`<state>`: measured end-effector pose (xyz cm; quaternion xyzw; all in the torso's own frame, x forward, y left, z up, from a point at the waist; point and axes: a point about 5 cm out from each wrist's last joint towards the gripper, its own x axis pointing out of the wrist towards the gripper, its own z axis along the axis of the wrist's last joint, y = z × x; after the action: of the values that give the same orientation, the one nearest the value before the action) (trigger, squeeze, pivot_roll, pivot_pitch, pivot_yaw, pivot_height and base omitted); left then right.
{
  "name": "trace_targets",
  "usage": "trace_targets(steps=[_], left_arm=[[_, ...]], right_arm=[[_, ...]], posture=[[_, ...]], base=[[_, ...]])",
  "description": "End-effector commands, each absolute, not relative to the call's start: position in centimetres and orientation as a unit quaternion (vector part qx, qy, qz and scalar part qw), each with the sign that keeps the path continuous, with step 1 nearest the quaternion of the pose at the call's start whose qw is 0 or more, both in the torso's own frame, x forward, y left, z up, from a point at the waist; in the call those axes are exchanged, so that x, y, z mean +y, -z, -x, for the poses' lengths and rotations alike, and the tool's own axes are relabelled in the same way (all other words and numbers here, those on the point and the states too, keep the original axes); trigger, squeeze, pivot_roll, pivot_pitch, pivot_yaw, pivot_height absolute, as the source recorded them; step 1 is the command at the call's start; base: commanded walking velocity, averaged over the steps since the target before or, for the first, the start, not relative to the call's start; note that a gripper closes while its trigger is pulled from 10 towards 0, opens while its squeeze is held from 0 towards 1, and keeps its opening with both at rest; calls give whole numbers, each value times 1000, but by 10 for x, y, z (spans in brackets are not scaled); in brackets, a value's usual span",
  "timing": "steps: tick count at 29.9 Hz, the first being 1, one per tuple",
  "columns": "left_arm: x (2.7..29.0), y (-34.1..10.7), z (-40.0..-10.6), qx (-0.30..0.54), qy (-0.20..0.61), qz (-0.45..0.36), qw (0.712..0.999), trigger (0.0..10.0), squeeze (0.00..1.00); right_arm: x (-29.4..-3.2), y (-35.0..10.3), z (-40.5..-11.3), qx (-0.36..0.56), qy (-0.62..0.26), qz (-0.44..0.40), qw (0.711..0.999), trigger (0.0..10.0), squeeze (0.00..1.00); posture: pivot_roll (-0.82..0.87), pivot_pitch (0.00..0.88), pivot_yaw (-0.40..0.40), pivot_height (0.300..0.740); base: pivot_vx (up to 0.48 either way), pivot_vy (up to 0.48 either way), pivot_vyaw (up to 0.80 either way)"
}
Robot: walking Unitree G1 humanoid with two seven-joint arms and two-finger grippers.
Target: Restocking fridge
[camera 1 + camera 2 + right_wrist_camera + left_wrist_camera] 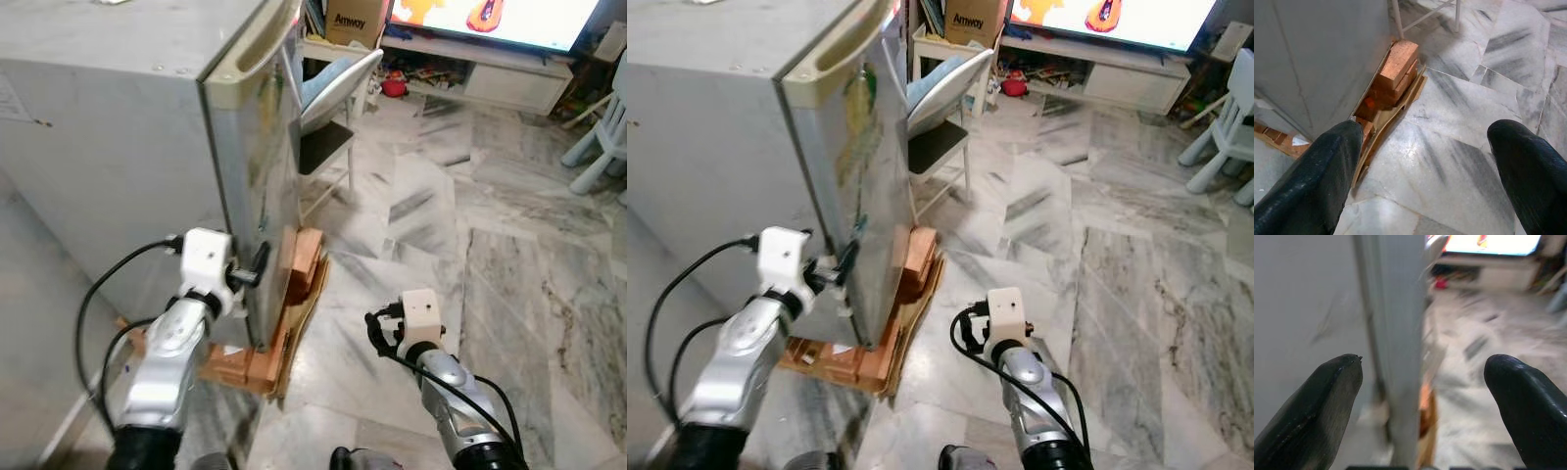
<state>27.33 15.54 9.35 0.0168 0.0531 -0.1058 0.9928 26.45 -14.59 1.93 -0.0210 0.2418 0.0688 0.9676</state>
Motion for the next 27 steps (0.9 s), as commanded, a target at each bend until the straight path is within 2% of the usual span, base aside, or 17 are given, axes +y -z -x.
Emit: trace_targets(steps=[1,8,15,17,20,27], left_arm=[[154,-98,-272,50,103,-22,993,10000,0],[161,-99,-260,55,73,-11,996,10000,0],[174,-86,-258,78,18,-31,996,10000,0],[178,-85,-260,81,8,-24,996,10000,0],[179,-84,-263,82,5,-23,996,10000,0],[184,-86,-277,74,-5,-23,997,10000,0]], right_arm=[[-151,-21,-266,238,-61,26,969,10000,0],[-150,-27,-269,218,-63,18,974,10000,0],[-146,-39,-270,177,-79,20,981,10000,0],[-147,-40,-269,172,-77,20,982,10000,0],[-147,-39,-268,175,-76,21,981,10000,0],[-151,-25,-260,238,-57,7,969,10000,0]], posture=[[72,53,-28,740],[80,60,-38,740],[58,57,-48,740],[54,56,-48,740],[49,59,-48,740],[36,67,-51,740]], base=[[0,-300,0],[0,-301,0],[0,0,0],[0,0,691],[0,0,763],[0,0,0]])
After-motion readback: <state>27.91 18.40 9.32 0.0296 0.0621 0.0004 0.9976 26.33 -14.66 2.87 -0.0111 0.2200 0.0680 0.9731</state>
